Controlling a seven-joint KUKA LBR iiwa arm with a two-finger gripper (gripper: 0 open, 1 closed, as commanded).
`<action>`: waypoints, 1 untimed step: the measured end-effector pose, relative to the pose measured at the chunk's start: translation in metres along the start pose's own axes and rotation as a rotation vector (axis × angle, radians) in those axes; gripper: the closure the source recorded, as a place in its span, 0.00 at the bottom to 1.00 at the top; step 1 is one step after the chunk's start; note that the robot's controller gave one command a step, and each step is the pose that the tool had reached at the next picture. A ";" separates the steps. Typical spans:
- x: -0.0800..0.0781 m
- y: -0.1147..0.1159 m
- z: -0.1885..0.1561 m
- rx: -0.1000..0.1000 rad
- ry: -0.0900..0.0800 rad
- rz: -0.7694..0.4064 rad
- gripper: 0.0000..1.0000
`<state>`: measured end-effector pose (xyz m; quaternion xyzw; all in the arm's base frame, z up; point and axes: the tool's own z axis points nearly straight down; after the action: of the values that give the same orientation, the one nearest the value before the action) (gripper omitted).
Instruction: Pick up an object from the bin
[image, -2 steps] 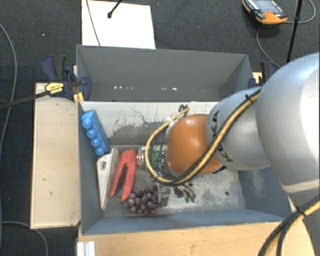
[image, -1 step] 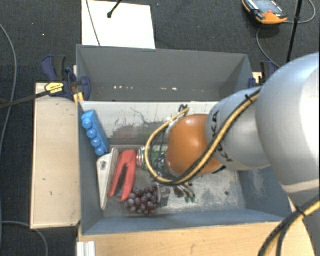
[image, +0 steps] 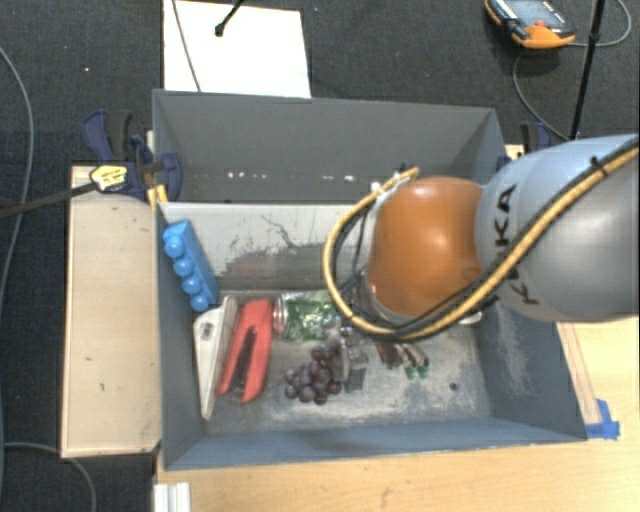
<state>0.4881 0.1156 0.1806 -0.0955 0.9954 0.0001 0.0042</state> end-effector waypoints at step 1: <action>0.000 0.000 0.000 0.000 0.000 0.001 1.00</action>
Offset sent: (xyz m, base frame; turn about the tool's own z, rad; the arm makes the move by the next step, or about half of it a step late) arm -0.0104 0.0079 0.1141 0.0127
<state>0.4881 0.1156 0.1806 -0.0950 0.9955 0.0001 0.0042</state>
